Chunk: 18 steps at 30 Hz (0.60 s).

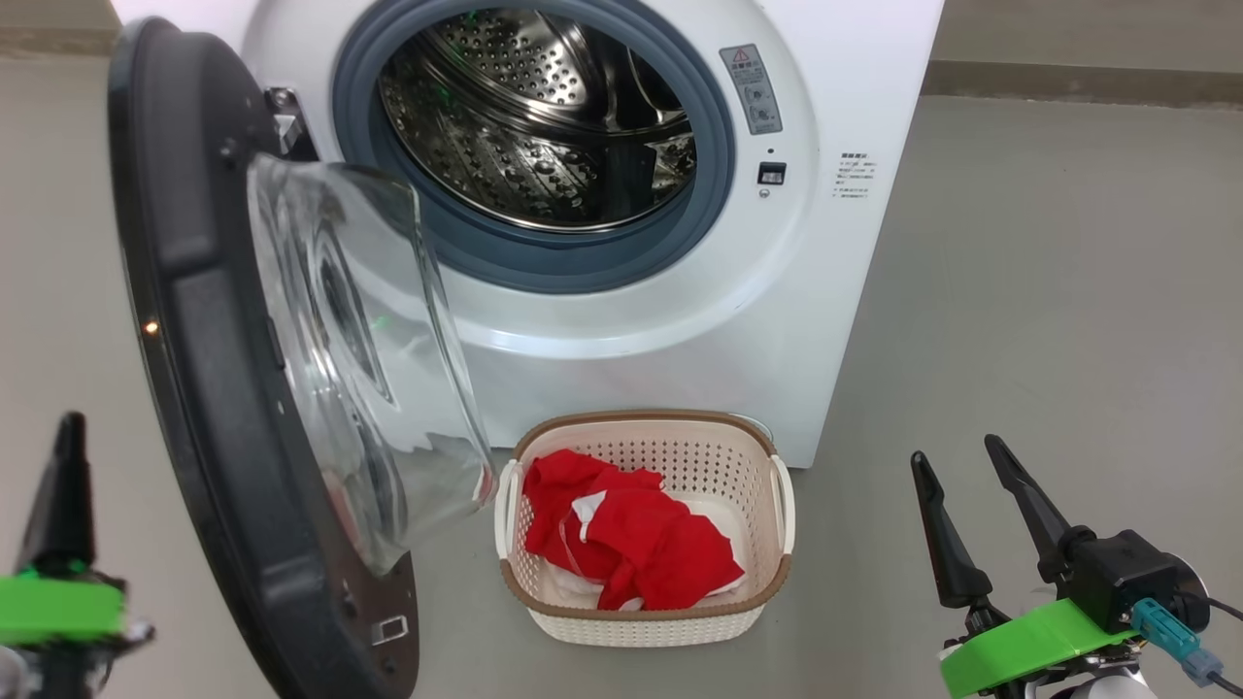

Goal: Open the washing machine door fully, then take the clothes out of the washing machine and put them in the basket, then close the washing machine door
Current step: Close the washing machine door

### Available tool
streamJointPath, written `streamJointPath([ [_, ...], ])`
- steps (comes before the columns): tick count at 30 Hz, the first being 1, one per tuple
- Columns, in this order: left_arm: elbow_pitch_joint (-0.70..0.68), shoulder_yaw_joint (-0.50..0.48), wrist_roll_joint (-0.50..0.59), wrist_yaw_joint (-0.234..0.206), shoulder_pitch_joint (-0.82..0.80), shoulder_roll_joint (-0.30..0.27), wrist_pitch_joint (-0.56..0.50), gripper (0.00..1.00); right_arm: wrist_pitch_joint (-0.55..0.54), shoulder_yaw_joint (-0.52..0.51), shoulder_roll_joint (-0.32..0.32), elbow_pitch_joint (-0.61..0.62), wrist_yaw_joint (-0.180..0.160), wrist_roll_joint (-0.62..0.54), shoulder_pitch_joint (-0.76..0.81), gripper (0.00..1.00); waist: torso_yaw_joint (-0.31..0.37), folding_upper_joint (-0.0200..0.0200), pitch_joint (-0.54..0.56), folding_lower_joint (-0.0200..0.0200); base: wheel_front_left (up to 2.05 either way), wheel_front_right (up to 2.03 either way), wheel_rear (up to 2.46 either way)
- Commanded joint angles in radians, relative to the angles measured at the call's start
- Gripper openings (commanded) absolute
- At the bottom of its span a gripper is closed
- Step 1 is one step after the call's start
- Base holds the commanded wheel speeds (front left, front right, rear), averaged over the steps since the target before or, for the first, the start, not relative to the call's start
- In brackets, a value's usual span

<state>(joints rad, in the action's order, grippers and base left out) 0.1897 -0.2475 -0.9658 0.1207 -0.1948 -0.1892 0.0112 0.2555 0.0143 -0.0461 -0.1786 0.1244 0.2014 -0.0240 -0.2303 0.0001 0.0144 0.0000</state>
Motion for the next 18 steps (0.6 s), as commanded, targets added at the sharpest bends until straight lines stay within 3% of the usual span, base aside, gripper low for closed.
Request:
streamJointPath([
  [1, -0.042, -0.061, -0.067, -0.027, -0.057, -0.021, -0.052, 0.00, 0.006, 0.022, -0.004, 0.025, 0.006, 0.016, -0.037, 1.00, 0.004, -0.0001, -0.003, 0.0000, 0.00, 0.00, 0.00],
  [7, -0.114, -0.151, -0.313, -0.164, -0.112, 0.020, -0.223, 0.00, 0.006, 0.017, -0.004, 0.027, 0.006, 0.013, -0.038, 1.00, 0.012, -0.0001, -0.011, 0.0000, 0.00, 0.00, 0.00],
  [18, -0.317, -0.188, -0.547, -0.355, -0.085, 0.039, -0.466, 0.00, 0.006, 0.017, -0.004, 0.031, 0.006, 0.009, -0.046, 1.00, 0.025, -0.0001, -0.034, 0.0000, 0.00, 0.00, 0.00],
])
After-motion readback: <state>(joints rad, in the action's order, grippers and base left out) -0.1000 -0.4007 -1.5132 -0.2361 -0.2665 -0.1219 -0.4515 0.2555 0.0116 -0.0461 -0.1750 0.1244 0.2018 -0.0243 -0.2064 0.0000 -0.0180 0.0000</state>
